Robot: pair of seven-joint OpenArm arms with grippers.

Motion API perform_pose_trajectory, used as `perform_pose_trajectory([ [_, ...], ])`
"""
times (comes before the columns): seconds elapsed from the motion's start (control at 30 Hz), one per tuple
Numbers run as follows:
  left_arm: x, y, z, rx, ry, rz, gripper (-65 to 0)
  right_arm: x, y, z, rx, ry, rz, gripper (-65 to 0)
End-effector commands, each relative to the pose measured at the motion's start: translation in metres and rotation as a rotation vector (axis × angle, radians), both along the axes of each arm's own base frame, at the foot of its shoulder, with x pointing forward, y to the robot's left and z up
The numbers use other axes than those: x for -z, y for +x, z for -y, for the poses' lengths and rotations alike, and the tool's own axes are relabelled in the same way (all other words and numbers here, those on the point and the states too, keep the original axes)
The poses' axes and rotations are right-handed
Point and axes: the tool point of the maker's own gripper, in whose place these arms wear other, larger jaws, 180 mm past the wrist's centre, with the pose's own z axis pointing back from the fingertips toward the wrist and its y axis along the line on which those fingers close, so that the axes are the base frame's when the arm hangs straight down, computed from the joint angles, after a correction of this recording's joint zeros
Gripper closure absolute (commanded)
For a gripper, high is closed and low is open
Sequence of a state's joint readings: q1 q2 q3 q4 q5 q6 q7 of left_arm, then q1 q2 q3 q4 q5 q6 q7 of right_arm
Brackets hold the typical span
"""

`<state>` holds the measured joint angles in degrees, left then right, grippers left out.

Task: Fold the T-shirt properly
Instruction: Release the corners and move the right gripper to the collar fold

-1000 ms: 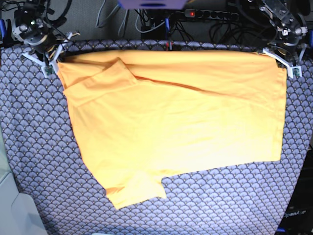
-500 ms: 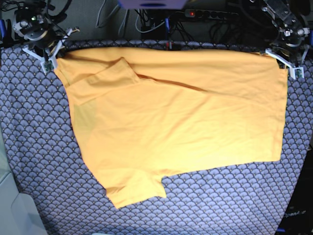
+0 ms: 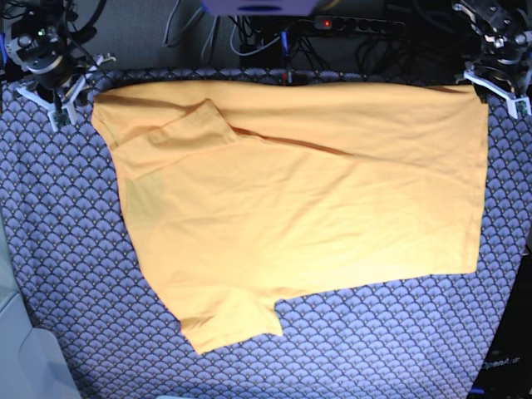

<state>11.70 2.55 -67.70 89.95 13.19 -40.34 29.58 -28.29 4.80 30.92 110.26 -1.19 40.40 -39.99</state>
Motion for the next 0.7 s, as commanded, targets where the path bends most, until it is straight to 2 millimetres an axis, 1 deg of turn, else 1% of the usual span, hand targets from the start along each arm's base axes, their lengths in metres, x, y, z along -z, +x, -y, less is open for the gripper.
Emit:
perform_pose_trajectory([
  [0.0,-0.016,0.002,-0.013,-0.013,0.045,0.038,-31.2,-0.009,0.004,0.005,-0.007,-0.017,0.028,-12.8],
  [0.13,-0.018,-0.013,-0.025,-0.066,0.056,0.036,-31.2,-0.009,0.004,0.006,-0.01,-0.021,0.028,-12.8],
  [0.33,-0.02,-0.022,-0.032,-0.092,0.065,0.033,-31.2,-0.015,0.011,0.013,-0.024,-0.047,0.04,-12.9],
  [0.43,-0.023,-0.033,-0.04,-0.134,0.075,0.033,-32.0,-0.024,0.025,0.017,-0.03,-0.064,0.075,-12.9],
  [0.5,-0.025,-0.035,-0.043,-0.142,0.08,0.034,-35.6,-0.03,0.035,0.022,-0.04,-0.083,0.091,-12.9],
  [0.6,-0.029,-0.034,-0.048,-0.139,0.092,0.038,-45.3,-0.038,0.051,0.024,-0.034,-0.093,0.121,-12.9],
  [0.67,-0.035,-0.023,-0.051,-0.138,0.1,0.068,-51.4,-0.046,0.065,0.028,-0.017,-0.106,0.134,-12.9],
])
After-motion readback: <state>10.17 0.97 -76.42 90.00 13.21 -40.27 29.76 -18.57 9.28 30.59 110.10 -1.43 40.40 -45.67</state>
